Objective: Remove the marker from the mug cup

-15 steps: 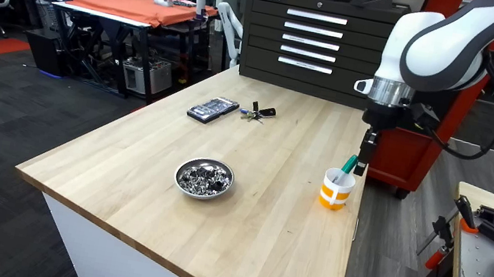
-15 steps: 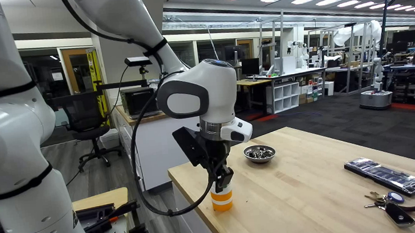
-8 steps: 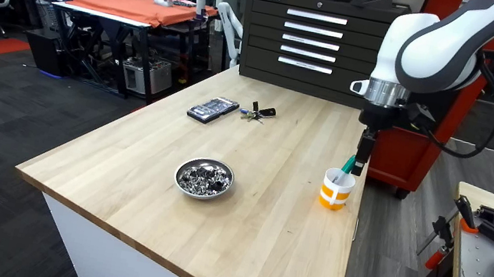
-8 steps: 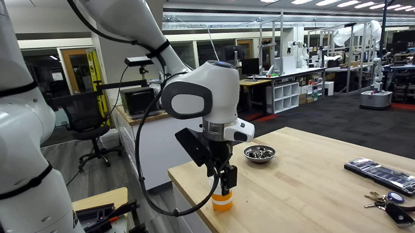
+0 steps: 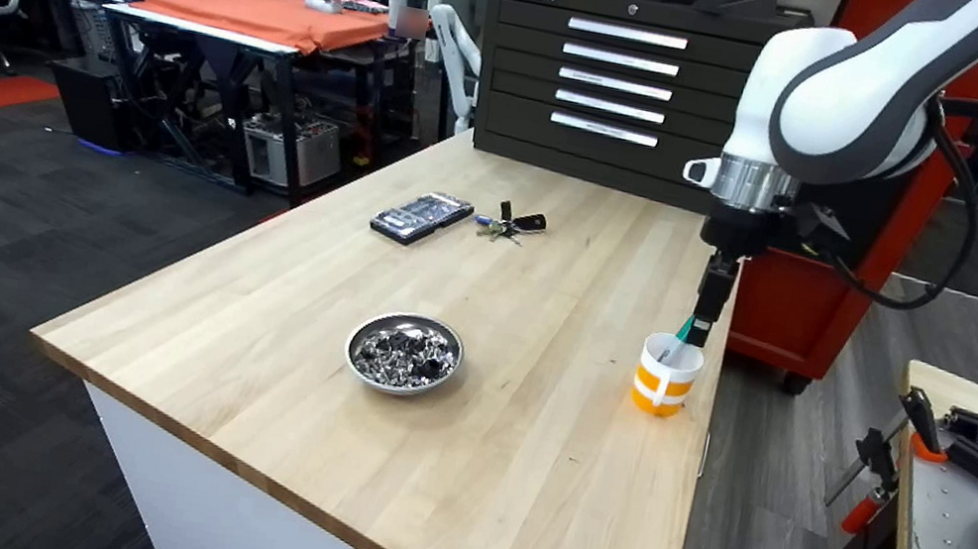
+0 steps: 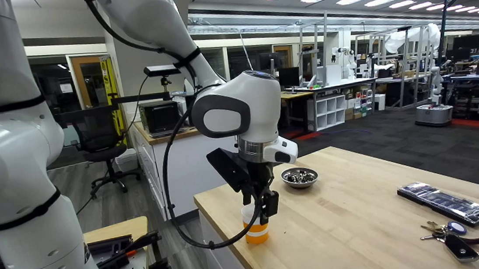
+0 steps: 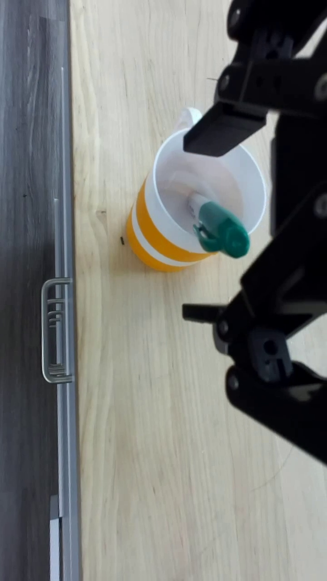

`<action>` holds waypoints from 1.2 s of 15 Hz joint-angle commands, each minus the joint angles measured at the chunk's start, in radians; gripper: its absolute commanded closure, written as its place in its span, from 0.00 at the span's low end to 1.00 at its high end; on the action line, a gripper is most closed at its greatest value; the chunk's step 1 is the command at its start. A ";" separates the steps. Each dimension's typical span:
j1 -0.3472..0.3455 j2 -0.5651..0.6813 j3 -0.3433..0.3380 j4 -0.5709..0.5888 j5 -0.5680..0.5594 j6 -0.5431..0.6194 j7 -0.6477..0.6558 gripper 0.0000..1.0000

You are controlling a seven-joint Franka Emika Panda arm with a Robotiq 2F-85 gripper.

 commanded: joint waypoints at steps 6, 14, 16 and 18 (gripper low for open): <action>-0.016 0.014 0.014 0.027 -0.007 0.012 -0.033 0.79; -0.014 -0.029 0.011 0.022 -0.056 -0.045 0.001 0.95; -0.013 -0.043 0.010 0.019 -0.084 -0.058 0.013 0.95; -0.012 -0.053 0.009 0.022 -0.112 -0.071 0.028 0.95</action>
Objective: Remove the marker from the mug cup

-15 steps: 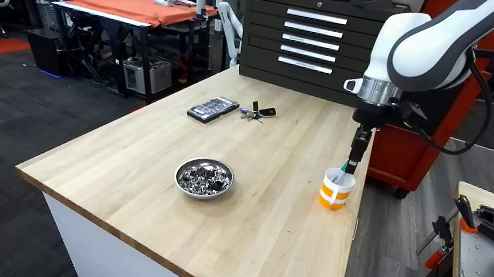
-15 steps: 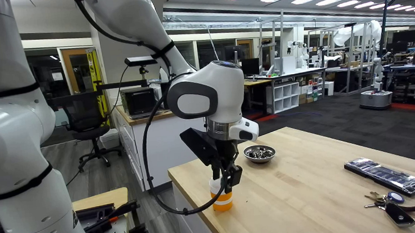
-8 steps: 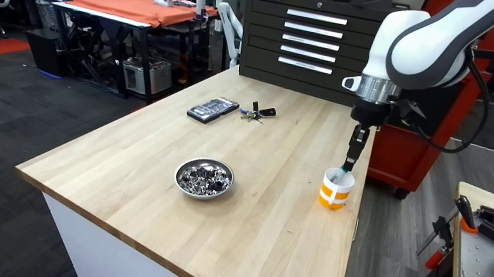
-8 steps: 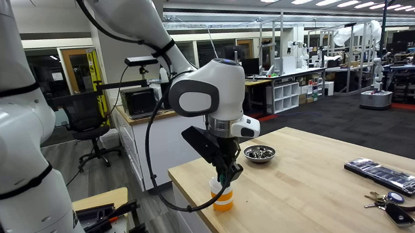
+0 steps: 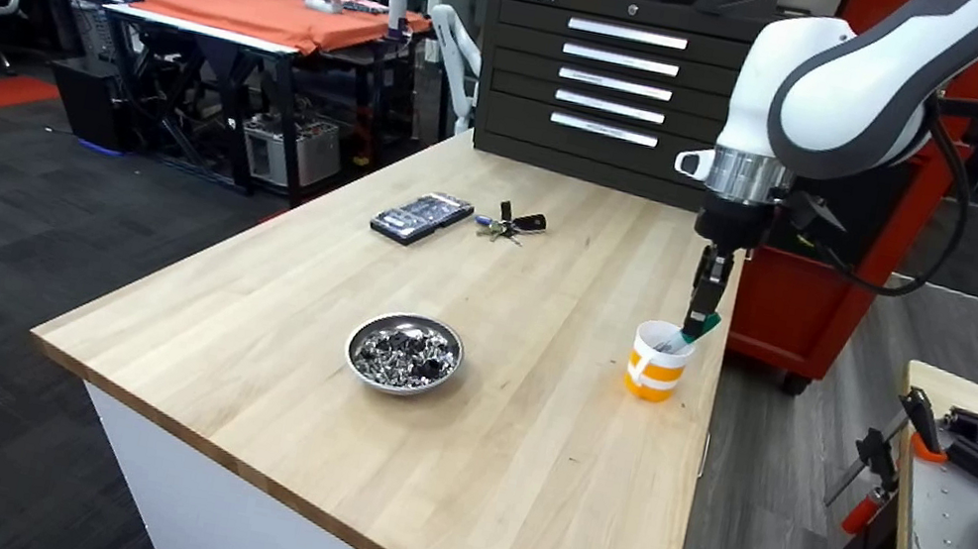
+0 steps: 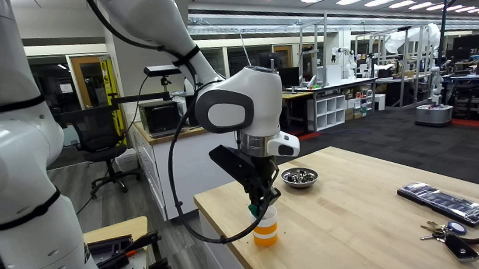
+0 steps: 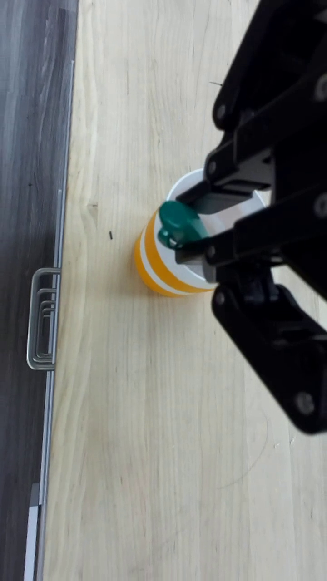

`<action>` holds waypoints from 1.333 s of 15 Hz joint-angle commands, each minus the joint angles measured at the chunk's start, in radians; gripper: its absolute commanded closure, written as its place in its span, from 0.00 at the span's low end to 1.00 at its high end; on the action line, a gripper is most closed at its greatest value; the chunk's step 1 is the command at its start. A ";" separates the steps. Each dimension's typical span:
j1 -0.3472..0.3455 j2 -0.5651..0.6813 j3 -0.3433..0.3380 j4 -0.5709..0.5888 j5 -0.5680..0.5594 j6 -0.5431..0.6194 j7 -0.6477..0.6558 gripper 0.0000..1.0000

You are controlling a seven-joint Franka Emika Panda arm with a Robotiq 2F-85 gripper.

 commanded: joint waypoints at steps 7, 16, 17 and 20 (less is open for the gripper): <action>-0.006 -0.108 -0.003 0.029 -0.139 -0.135 0.087 0.95; -0.013 -0.161 -0.017 0.127 -0.237 -0.321 0.191 0.95; -0.015 -0.163 -0.020 0.141 -0.244 -0.336 0.200 0.95; -0.025 -0.153 -0.035 0.162 -0.252 -0.297 0.186 0.95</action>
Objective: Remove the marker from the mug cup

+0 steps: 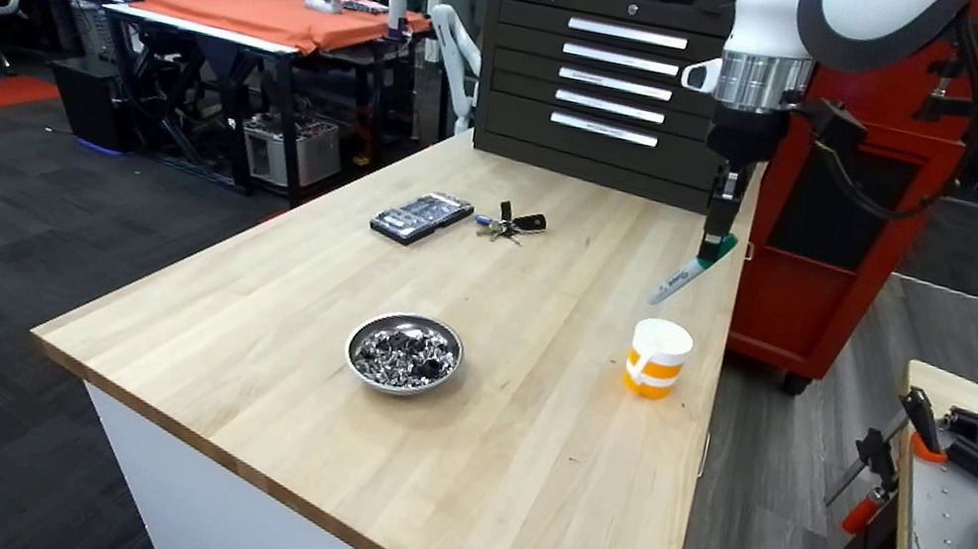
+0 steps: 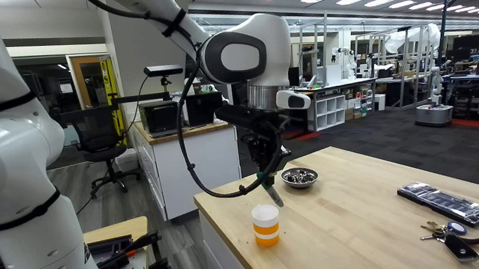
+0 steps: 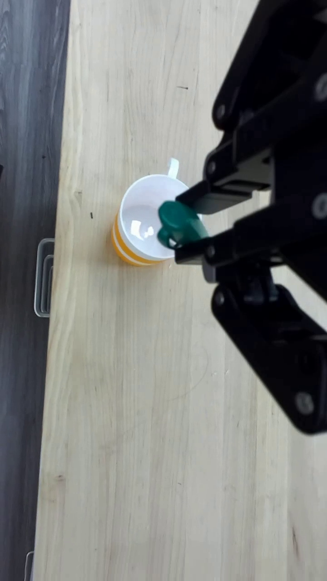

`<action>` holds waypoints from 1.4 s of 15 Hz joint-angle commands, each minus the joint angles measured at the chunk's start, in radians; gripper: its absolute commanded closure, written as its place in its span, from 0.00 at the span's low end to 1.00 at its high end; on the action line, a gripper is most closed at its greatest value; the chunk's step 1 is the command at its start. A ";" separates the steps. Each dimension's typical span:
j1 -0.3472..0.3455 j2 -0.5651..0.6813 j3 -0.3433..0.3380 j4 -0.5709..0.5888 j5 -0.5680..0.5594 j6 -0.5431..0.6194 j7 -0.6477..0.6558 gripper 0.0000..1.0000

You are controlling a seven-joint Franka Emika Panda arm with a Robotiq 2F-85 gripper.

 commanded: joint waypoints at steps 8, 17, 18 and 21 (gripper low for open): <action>-0.053 0.098 -0.068 0.008 -0.058 0.281 -0.106 0.95; -0.183 0.363 0.050 0.043 0.277 0.600 -0.342 0.95; -0.171 0.390 0.043 0.051 0.317 0.614 -0.373 0.95; -0.189 0.427 0.065 0.061 0.347 0.629 -0.402 0.53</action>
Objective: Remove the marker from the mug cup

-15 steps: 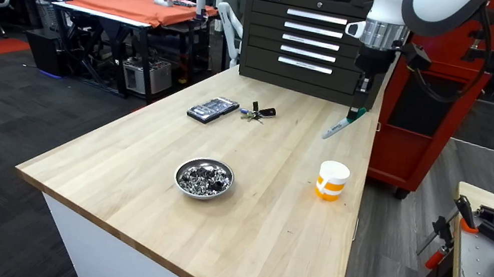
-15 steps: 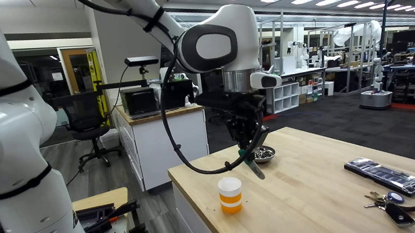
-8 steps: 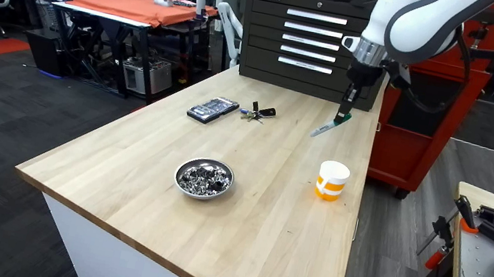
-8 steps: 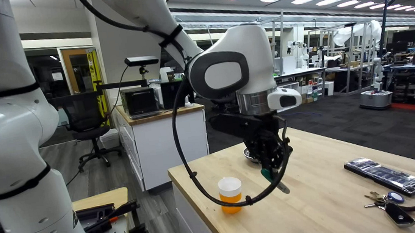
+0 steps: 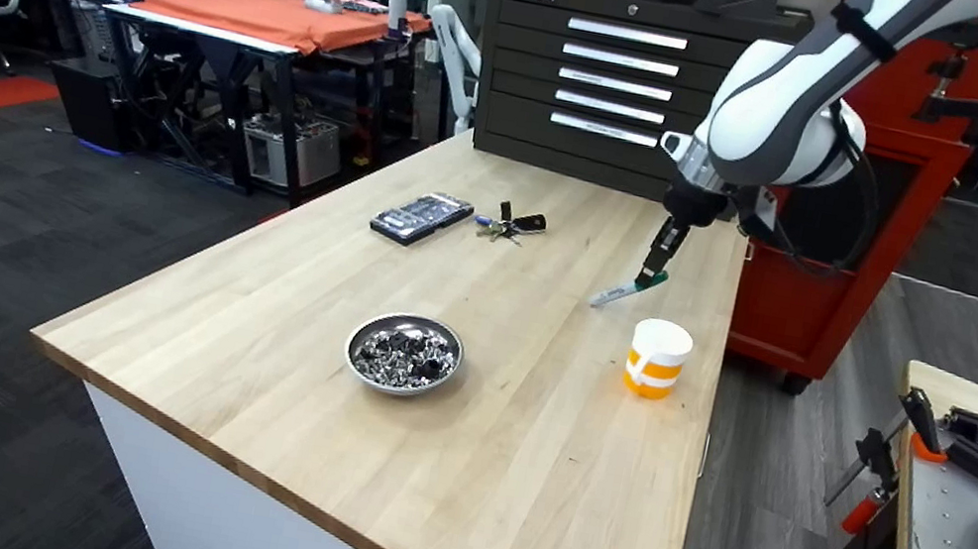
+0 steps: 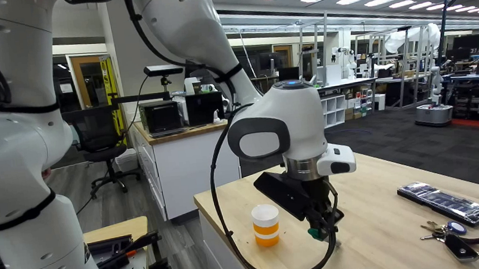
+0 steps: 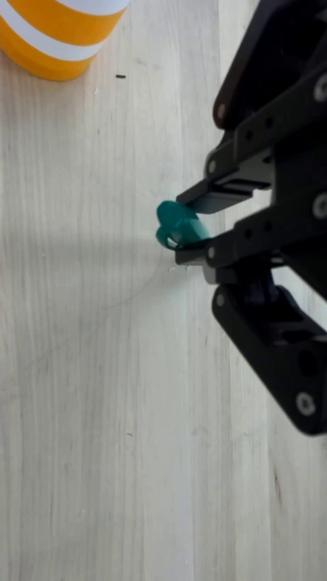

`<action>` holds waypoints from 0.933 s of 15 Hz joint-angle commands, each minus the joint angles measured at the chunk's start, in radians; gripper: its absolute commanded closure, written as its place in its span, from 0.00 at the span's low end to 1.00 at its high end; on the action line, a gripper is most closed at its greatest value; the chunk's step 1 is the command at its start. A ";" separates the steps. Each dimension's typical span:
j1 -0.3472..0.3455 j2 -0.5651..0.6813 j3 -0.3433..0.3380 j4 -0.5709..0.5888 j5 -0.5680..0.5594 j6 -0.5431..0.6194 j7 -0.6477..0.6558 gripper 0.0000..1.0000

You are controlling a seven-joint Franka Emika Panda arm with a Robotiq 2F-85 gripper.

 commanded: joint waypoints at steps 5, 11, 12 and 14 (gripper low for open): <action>-0.001 0.023 -0.017 -0.003 -0.022 0.043 -0.027 0.21; -0.058 0.030 0.024 0.004 -0.130 0.021 0.049 0.08; -0.058 0.030 0.024 0.004 -0.138 0.021 0.053 0.01; -0.058 0.030 0.024 0.003 -0.140 0.021 0.054 0.00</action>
